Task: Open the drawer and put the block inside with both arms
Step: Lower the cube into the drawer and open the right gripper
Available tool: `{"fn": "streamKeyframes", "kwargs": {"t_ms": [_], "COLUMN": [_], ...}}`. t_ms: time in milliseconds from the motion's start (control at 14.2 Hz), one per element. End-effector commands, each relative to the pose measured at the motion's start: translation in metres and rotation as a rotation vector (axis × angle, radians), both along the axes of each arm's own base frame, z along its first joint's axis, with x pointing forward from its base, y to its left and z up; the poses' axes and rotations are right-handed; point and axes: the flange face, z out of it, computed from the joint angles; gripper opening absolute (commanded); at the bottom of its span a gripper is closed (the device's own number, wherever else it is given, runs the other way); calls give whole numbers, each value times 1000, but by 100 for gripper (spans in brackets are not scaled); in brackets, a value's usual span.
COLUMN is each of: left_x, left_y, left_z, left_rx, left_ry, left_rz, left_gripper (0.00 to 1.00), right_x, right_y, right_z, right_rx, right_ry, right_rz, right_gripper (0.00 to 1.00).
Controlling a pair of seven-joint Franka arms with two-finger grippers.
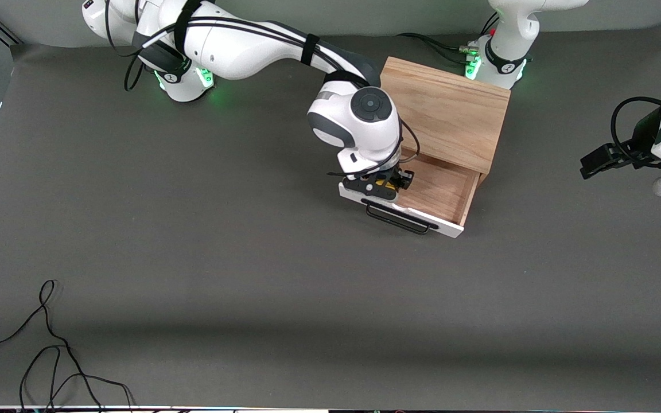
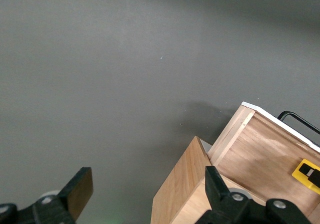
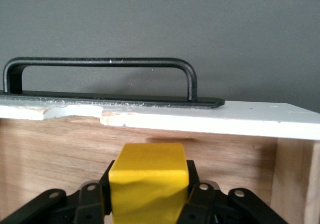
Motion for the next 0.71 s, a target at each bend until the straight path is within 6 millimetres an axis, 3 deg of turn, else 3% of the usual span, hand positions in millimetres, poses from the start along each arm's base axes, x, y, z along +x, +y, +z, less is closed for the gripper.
{"fn": "streamKeyframes", "kwargs": {"t_ms": [0, 141, 212, 282, 353, 635], "left_x": [-1, -1, -1, -1, -1, 0], "left_y": [-1, -1, -1, 0, -1, -1], "left_z": [2, 2, 2, 2, 2, 3], "left_rx": [14, 14, 14, 14, 14, 13], "left_ry": [-8, -13, -11, -8, -9, -19], "left_rz": [-3, -4, -4, -2, -3, -4], "left_gripper": [100, 100, 99, 100, 99, 100], "right_x": [-5, -9, -8, -8, -6, 9], "right_y": [12, 14, 13, 13, 12, 0], "right_z": [-1, -3, -4, -5, -3, 15], "right_rx": [5, -1, -4, -6, -8, -4], "right_ry": [-37, -39, -40, -41, -52, -70], "right_rz": [-21, -16, -15, -13, -11, -31], "right_gripper": [49, 56, 66, 77, 99, 100]}}
